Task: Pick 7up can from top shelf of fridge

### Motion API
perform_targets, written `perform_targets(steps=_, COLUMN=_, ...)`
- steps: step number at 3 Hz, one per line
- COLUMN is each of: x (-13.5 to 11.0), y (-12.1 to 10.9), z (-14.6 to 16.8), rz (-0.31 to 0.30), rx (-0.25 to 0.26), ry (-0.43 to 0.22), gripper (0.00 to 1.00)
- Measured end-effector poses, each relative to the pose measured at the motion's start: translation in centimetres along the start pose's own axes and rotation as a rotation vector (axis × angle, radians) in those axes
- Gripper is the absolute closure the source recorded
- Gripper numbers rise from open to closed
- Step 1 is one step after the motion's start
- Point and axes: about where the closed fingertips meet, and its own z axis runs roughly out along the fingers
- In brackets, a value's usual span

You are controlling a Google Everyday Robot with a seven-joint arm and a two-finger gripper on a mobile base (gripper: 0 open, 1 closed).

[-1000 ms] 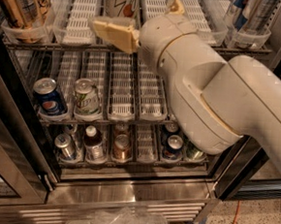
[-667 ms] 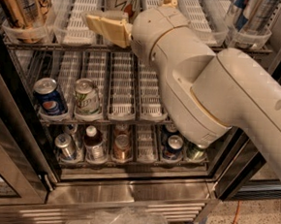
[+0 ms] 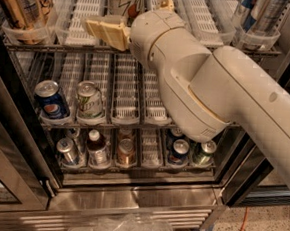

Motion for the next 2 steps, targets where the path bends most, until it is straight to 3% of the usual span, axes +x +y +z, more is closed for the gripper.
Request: perform_targets(steps=2, x=0.26, y=0.27, z=0.79, rz=0.024, rx=-0.015, ry=-0.009, gripper=0.00)
